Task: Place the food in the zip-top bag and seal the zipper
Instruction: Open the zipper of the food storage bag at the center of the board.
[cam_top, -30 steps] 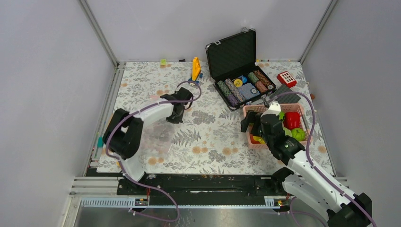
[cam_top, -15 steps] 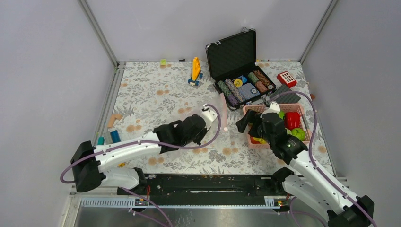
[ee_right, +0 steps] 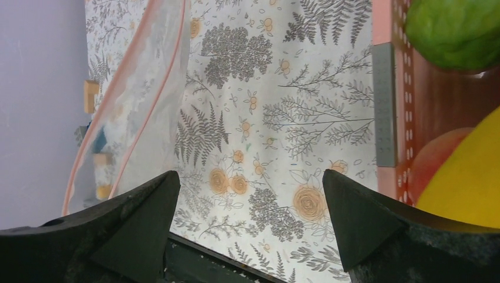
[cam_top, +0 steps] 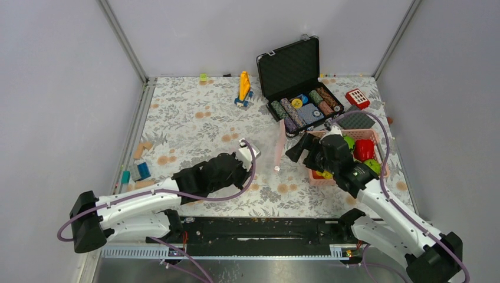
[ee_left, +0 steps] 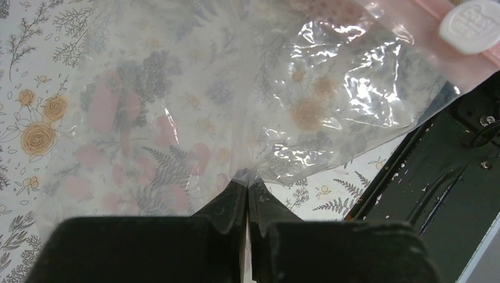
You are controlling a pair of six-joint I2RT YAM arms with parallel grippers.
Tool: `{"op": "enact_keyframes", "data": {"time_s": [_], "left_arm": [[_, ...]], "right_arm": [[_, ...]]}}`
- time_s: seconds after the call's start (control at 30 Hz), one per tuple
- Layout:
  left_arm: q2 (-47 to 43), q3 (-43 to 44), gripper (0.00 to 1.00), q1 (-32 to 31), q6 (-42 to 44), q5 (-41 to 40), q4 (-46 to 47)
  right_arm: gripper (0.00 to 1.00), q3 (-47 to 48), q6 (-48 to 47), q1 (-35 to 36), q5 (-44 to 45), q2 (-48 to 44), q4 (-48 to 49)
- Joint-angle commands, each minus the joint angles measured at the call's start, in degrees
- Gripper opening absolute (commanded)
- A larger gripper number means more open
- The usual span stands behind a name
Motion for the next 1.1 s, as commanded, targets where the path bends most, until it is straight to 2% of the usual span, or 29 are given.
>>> {"op": "enact_keyframes", "data": {"time_s": [0.0,0.2,0.53,0.83,1.07], "left_arm": [[-1.9,-1.3,0.00,-0.3,0.6,0.3,4.3],[-2.6,-1.7,0.00,-0.3,0.8,0.0,4.5],[-3.7,-2.4,0.00,-0.3,0.8,-0.9,4.8],[-2.8,-1.7,0.00,-0.3,1.1,-0.8,4.0],[-3.1,-1.8,0.00,-0.3,1.2,-1.2,4.0]], "right_arm": [[1.00,4.6,3.1,0.0,-1.8,2.4,2.7],[1.00,6.7,4.8,0.0,3.8,2.0,3.3],[1.00,7.5,3.4,0.1,4.1,5.5,5.2],[1.00,9.5,3.5,0.0,-2.5,11.7,8.5],[1.00,9.5,3.2,0.0,4.9,8.6,5.8]]}}
